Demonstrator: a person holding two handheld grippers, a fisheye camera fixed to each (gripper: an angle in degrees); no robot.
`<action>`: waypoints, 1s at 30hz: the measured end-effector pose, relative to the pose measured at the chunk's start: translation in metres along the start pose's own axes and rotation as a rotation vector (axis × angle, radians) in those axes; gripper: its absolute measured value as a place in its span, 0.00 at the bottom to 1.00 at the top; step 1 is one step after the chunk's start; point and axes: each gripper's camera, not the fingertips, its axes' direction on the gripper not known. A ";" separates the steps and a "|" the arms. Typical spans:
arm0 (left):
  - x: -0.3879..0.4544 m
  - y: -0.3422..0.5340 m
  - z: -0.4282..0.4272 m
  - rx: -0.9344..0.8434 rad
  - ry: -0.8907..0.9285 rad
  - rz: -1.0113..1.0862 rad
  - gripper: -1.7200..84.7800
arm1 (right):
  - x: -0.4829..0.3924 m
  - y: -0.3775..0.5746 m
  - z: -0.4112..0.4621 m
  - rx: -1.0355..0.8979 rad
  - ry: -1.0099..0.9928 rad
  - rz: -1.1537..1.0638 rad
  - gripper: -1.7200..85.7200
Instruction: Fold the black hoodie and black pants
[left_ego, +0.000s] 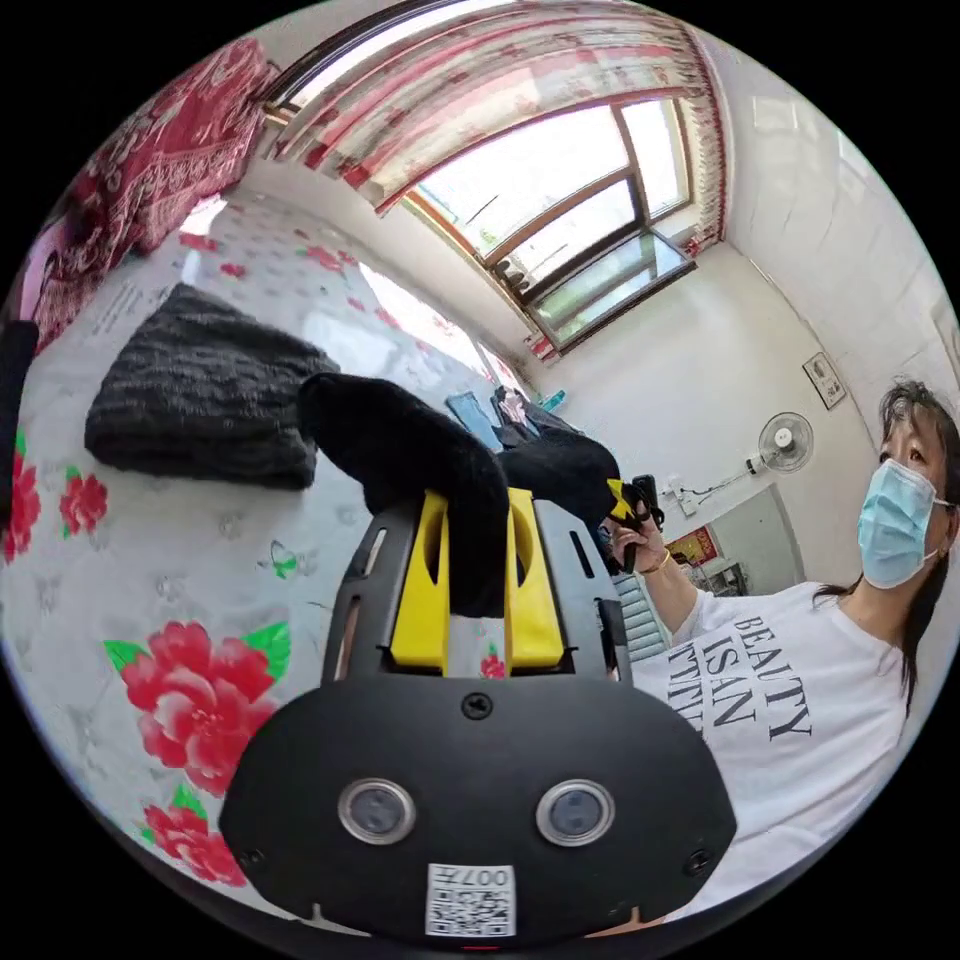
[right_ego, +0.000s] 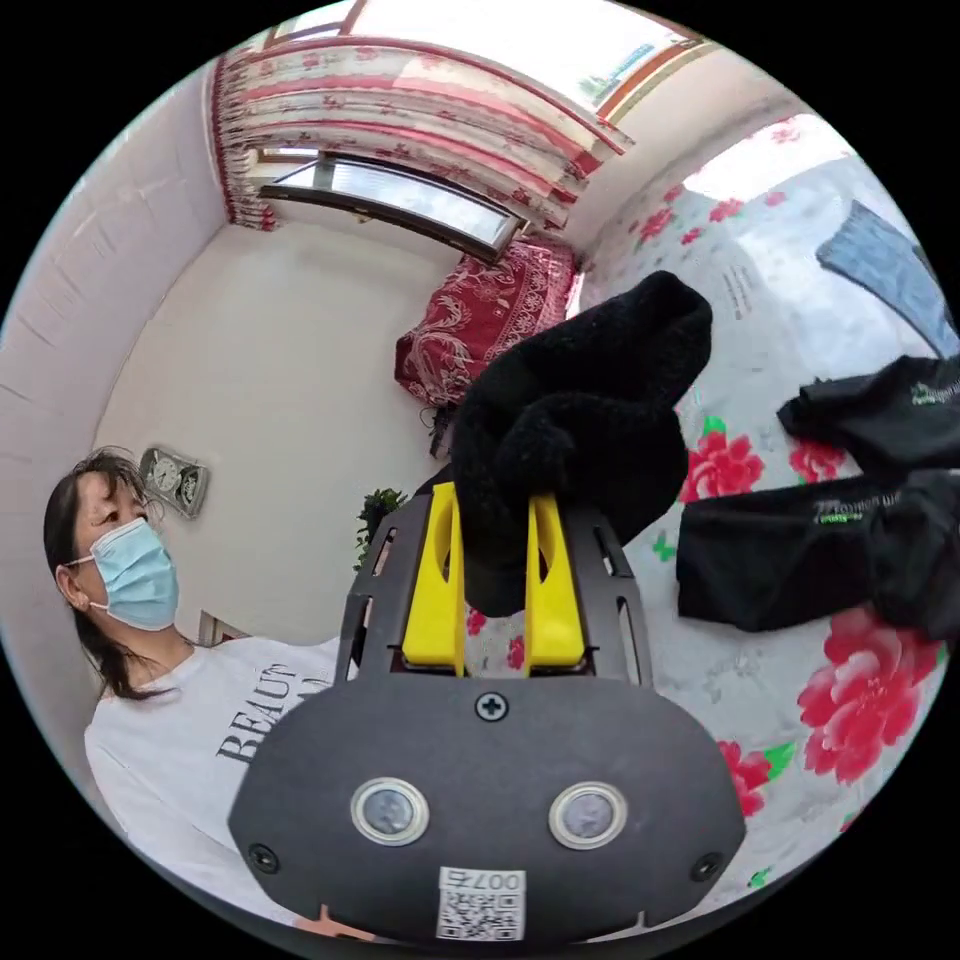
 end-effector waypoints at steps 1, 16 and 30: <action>0.007 -0.025 -0.025 0.047 -0.035 0.050 0.12 | -0.024 -0.024 0.019 0.022 -0.004 -0.070 0.11; -0.166 0.056 -0.035 0.035 -0.657 -0.378 0.12 | 0.103 -0.030 0.299 -0.381 0.643 -0.046 0.10; -0.063 0.169 0.155 -0.235 -0.430 -0.347 0.12 | 0.180 0.038 0.250 -0.335 0.983 -0.008 0.03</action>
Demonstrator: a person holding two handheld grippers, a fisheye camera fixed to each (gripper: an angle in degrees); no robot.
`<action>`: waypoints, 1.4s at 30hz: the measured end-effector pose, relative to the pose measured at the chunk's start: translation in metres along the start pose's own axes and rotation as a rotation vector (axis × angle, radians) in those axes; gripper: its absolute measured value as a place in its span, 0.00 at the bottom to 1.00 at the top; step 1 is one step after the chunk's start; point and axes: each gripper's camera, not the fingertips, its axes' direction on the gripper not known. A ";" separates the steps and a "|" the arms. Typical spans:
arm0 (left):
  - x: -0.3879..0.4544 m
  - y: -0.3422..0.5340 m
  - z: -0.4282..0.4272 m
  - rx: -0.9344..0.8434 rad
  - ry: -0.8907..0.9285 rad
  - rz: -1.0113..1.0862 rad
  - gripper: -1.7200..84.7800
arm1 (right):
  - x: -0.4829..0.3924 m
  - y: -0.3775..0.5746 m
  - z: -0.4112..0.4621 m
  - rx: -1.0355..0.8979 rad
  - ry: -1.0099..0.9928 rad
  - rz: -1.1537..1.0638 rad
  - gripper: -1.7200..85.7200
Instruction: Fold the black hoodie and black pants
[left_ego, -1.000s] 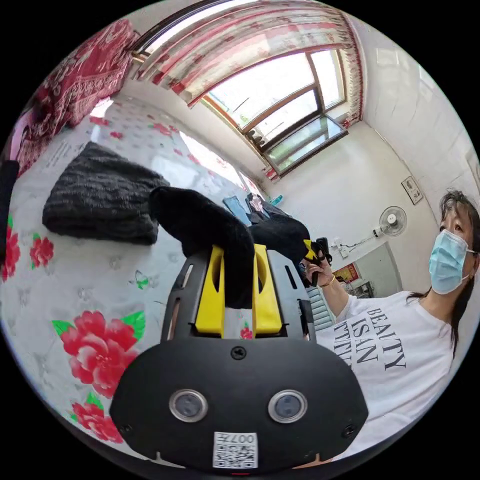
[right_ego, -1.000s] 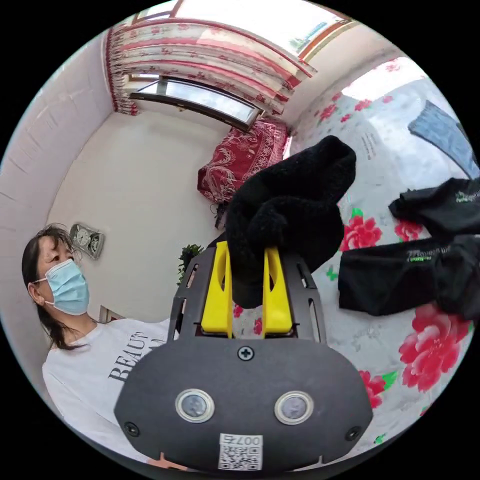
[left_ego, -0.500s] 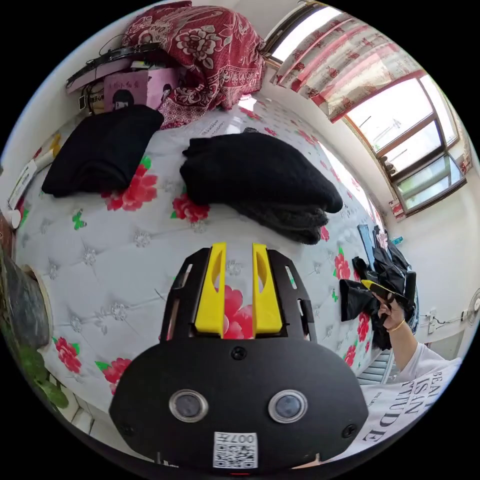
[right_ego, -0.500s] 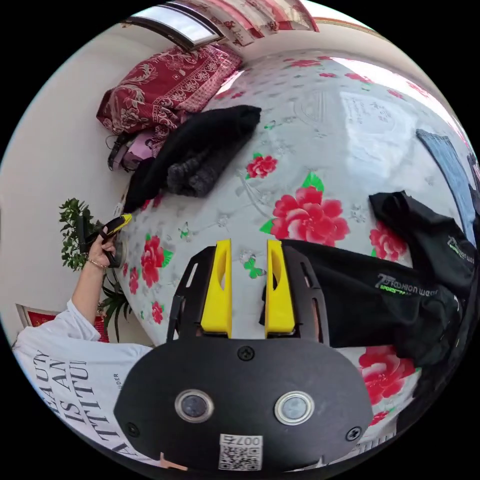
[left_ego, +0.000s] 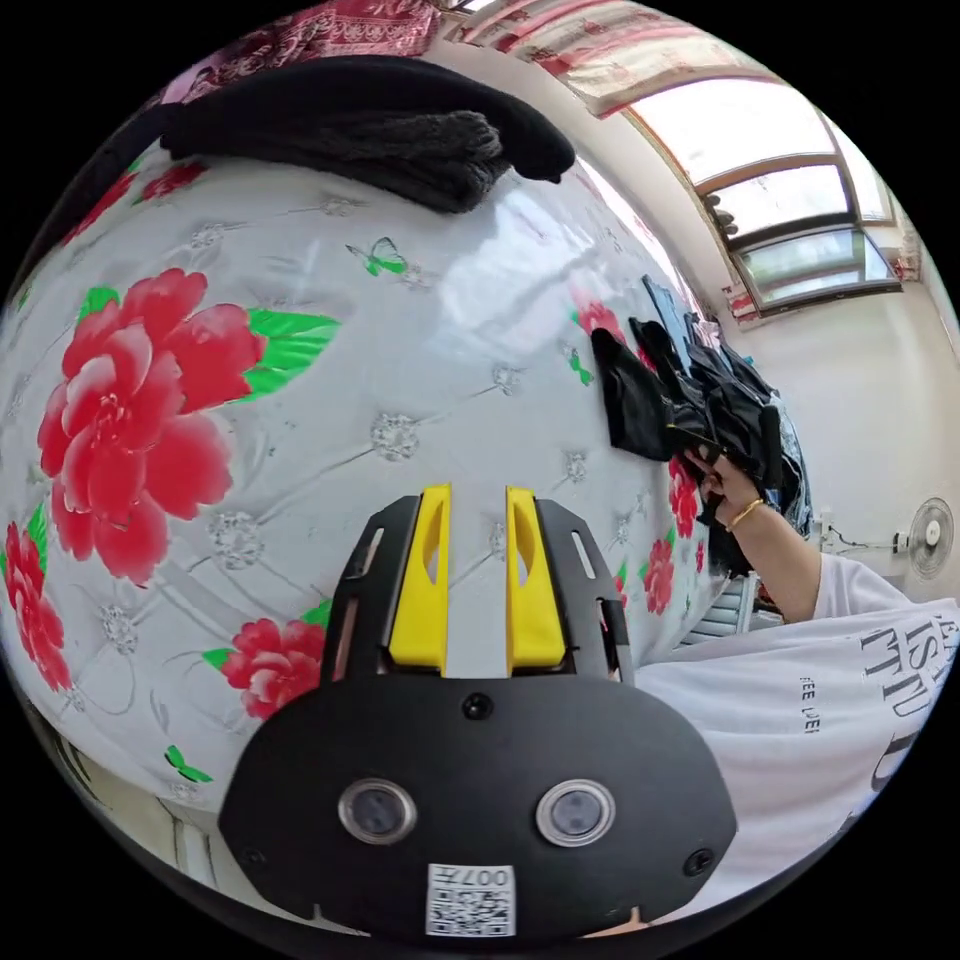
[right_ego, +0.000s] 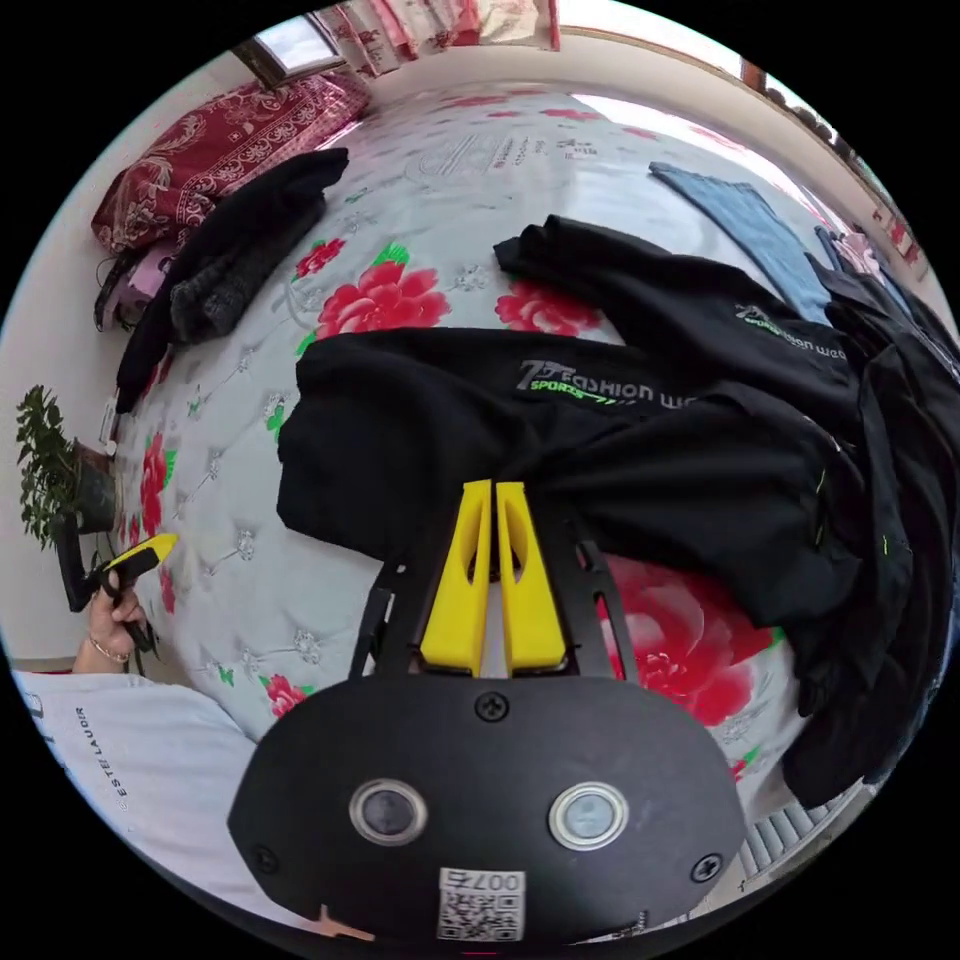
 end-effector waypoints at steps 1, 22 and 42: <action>0.018 -0.002 0.004 0.003 0.001 0.051 0.12 | -0.014 0.004 0.004 -0.023 -0.055 -0.025 0.02; 0.007 0.055 -0.054 0.001 -0.190 -0.051 0.15 | 0.043 0.169 -0.131 0.092 -0.088 0.064 0.13; 0.077 0.020 -0.145 0.230 -0.113 0.170 0.01 | 0.099 0.211 -0.369 0.545 -0.320 -0.113 0.02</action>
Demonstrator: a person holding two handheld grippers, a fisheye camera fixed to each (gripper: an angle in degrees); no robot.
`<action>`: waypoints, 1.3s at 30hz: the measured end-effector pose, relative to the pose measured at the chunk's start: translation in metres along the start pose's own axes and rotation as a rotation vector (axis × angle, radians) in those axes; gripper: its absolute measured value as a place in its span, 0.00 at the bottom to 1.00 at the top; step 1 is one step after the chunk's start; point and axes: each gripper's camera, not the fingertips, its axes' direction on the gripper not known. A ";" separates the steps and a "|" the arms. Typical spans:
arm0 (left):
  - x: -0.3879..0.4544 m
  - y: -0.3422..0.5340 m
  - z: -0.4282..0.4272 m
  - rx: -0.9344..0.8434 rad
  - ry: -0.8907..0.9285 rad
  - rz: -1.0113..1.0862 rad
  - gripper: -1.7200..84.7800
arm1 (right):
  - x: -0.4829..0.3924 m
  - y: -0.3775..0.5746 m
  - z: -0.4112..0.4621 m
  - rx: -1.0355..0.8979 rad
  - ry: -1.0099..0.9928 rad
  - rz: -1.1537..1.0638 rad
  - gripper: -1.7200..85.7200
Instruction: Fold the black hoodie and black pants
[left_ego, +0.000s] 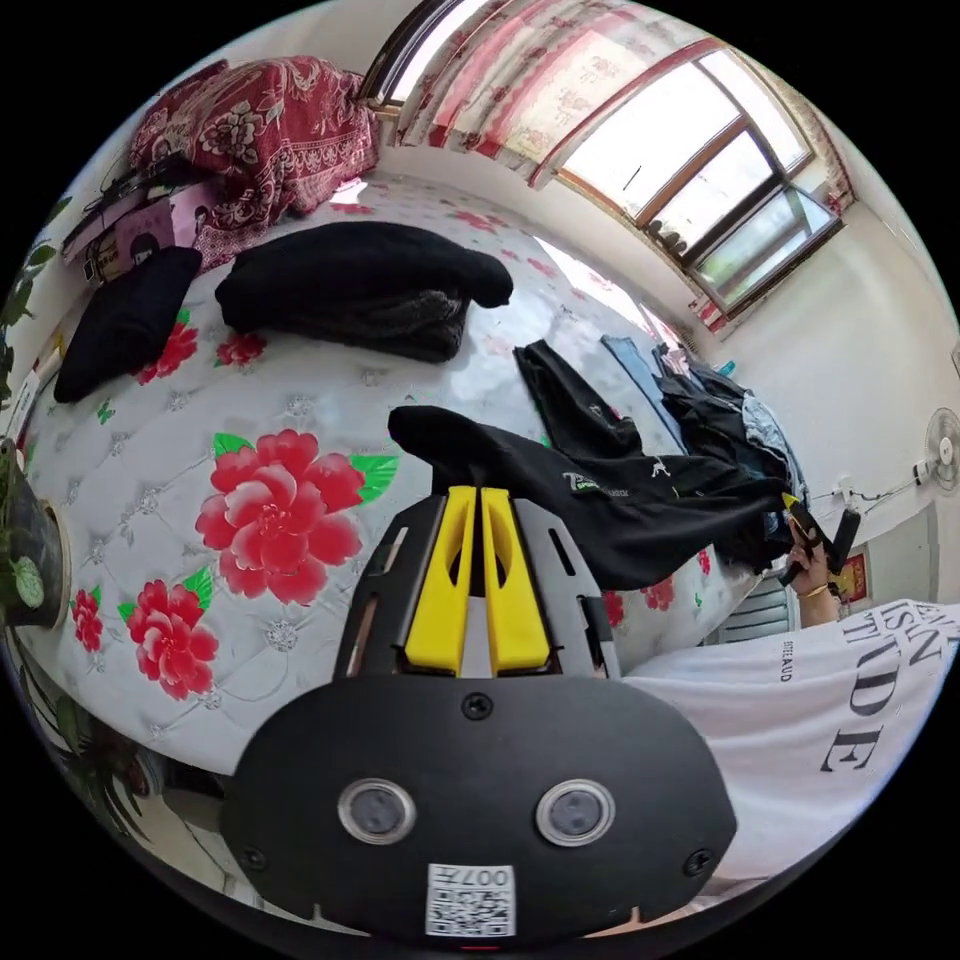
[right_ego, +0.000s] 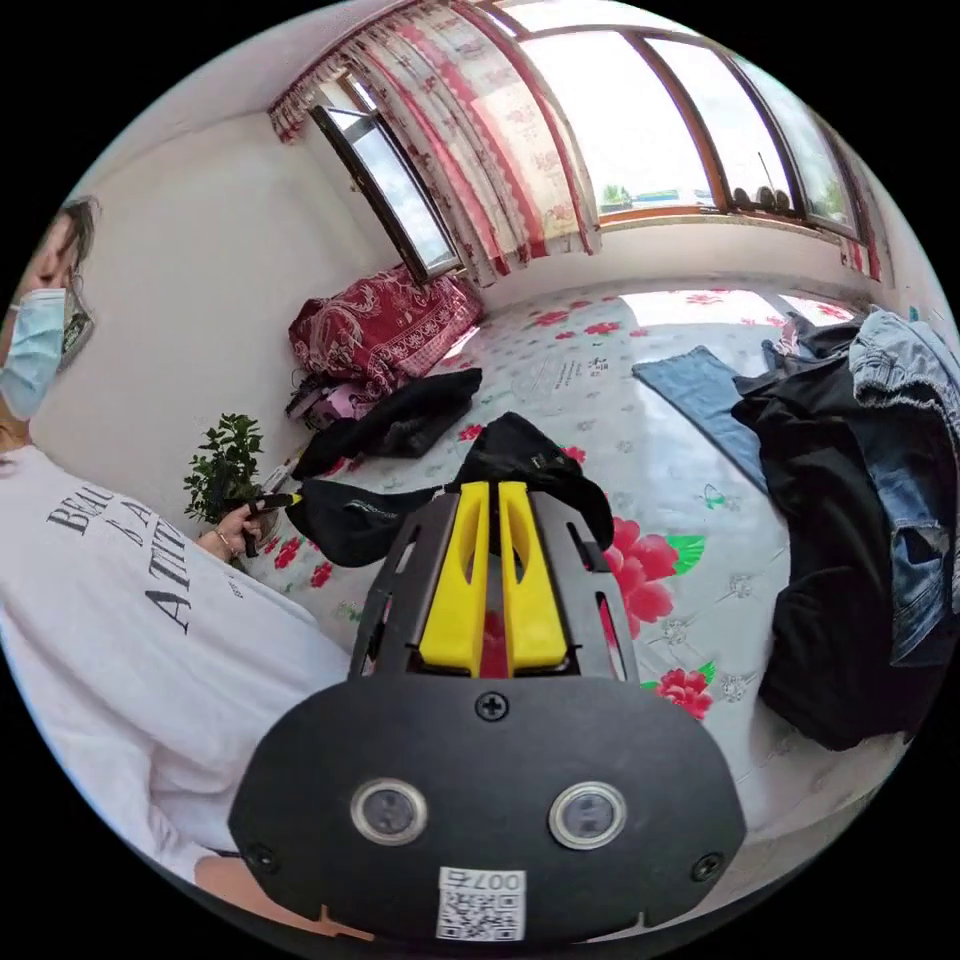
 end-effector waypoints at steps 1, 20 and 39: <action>0.005 0.005 -0.019 0.042 0.017 0.039 0.01 | -0.007 0.000 -0.032 0.058 -0.006 -0.038 0.02; -0.038 0.113 0.038 -0.167 -0.064 -0.167 0.16 | 0.063 0.099 0.009 -0.345 0.073 0.306 0.10; -0.035 0.103 -0.017 -0.093 0.182 0.064 0.01 | 0.003 0.032 -0.069 -0.351 -0.255 0.043 0.03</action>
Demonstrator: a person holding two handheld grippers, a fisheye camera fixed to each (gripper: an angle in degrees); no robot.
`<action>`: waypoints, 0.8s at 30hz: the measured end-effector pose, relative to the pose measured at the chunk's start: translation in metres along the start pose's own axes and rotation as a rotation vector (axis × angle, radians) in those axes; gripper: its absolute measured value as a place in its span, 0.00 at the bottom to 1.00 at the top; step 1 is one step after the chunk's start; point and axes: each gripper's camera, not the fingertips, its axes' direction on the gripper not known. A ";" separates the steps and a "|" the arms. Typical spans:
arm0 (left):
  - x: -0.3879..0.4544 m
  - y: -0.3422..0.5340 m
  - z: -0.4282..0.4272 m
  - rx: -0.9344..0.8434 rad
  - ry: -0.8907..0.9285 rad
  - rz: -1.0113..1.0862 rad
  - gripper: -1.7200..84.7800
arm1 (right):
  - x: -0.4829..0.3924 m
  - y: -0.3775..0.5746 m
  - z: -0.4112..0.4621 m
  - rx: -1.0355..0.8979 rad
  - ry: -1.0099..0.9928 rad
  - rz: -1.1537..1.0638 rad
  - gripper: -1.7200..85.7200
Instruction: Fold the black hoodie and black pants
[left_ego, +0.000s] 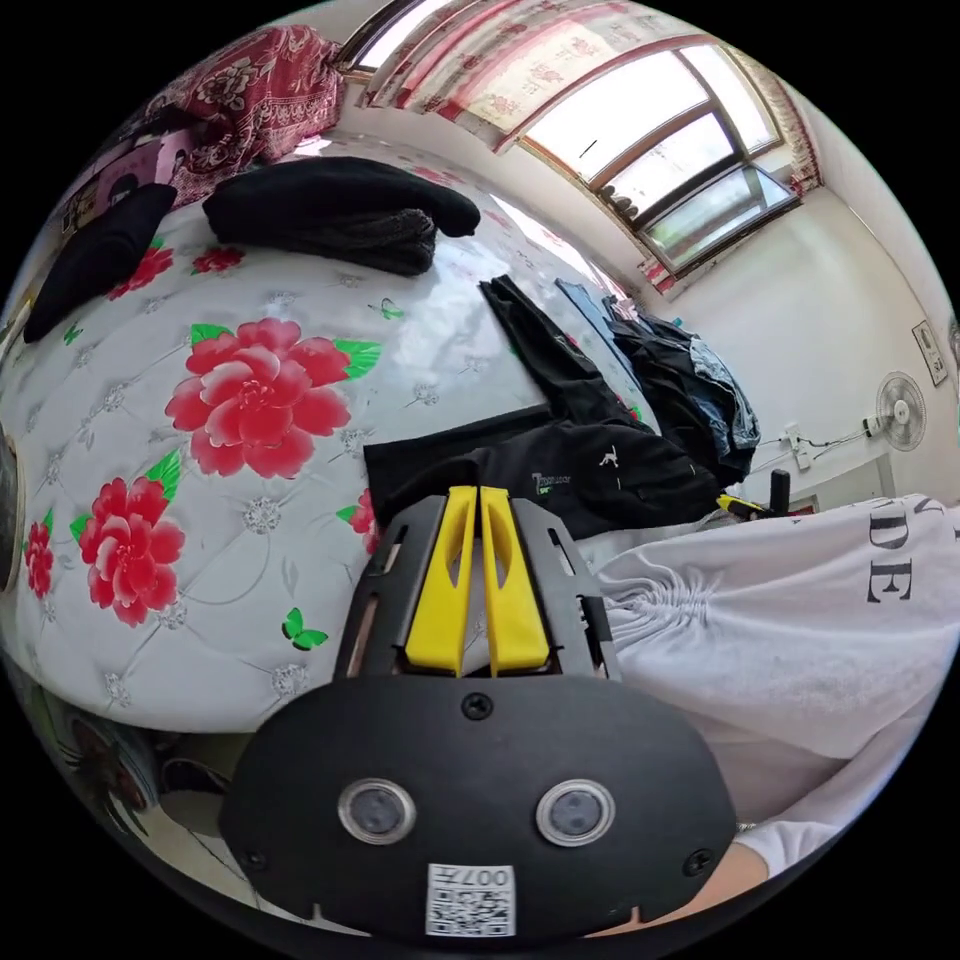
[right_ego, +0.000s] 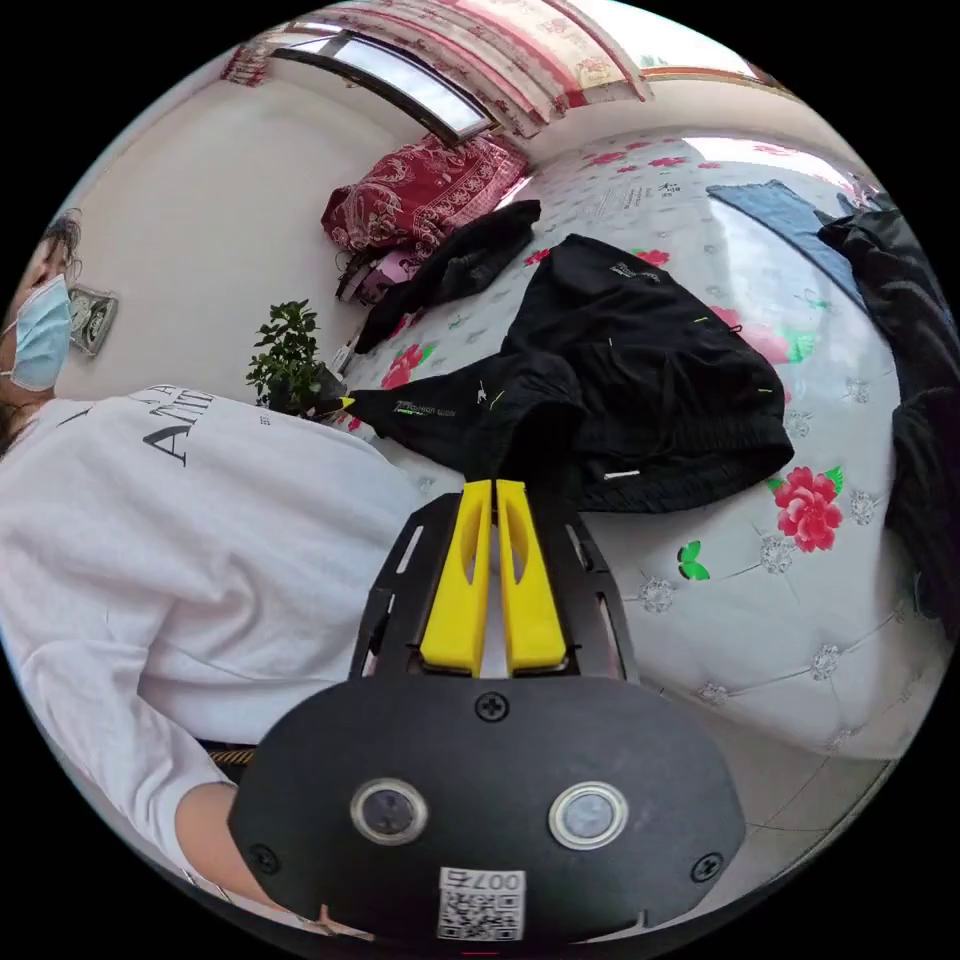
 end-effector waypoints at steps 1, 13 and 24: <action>-0.005 0.006 -0.003 -0.029 -0.013 0.000 0.01 | 0.000 0.004 0.006 -0.088 0.007 0.008 0.04; -0.042 0.023 -0.002 -0.051 0.031 -0.102 0.01 | 0.039 0.017 0.040 -0.051 -0.082 0.325 0.10; -0.032 -0.157 -0.075 0.256 0.264 0.003 0.01 | -0.031 -0.140 -0.123 0.330 0.010 0.010 0.02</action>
